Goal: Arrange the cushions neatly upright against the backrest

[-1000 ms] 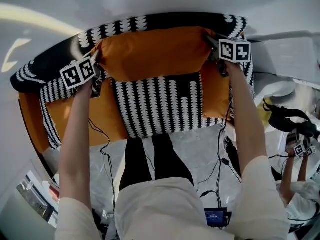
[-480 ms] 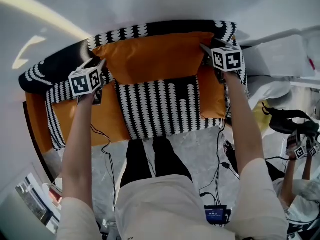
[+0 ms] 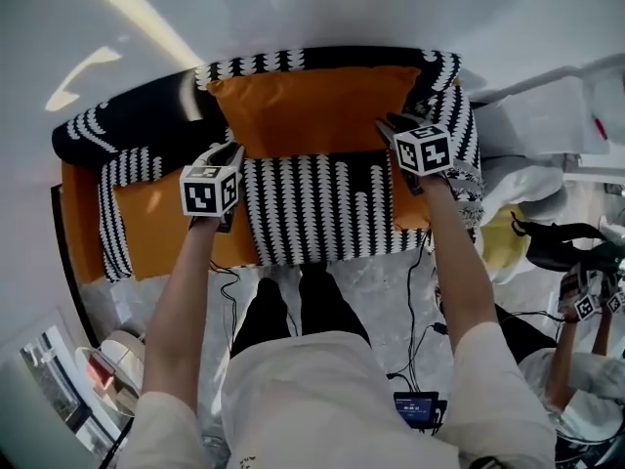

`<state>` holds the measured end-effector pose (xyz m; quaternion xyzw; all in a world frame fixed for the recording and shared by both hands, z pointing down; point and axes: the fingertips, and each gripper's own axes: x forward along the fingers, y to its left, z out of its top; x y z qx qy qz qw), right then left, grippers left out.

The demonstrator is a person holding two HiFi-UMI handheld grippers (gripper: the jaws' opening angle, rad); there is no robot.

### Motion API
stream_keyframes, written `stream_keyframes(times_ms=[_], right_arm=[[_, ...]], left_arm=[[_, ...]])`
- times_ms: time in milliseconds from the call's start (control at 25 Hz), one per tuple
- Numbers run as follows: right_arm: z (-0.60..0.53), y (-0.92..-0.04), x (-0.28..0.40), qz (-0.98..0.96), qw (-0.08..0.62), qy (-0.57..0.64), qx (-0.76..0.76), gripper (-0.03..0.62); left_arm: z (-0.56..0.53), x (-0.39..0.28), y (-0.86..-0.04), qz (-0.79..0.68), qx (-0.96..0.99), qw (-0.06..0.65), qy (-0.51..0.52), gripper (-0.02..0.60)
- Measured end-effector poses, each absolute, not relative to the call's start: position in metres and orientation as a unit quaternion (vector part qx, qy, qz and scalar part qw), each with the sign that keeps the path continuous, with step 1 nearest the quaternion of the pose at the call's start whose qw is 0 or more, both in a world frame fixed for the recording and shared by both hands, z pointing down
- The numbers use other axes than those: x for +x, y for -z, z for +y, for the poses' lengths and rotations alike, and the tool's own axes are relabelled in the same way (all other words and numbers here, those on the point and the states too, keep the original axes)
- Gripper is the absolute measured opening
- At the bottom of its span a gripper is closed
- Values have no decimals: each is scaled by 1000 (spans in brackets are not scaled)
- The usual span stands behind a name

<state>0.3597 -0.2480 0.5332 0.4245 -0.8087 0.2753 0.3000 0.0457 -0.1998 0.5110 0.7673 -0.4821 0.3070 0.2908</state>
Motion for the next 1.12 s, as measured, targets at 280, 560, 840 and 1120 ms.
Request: stream_keyframes(times_ms=[280,560,840,1120], right_arm=[[-156,-522,283,-833,258,-308,380,27],[-42,-501,179,-838,236,-326,368,23],[66,-487,52,-850,235,-341,327,22],[103,-458,-45,-877,249,-291,289,22]], left_arm=[[-133,46,-495,-460,780,295,-304,18],[-26,13,-487,-434,795,292,-308,18],[97,-98,-478,-450,784,318,-287,18],[156,-219,-462,-521,750,333,-234,17]])
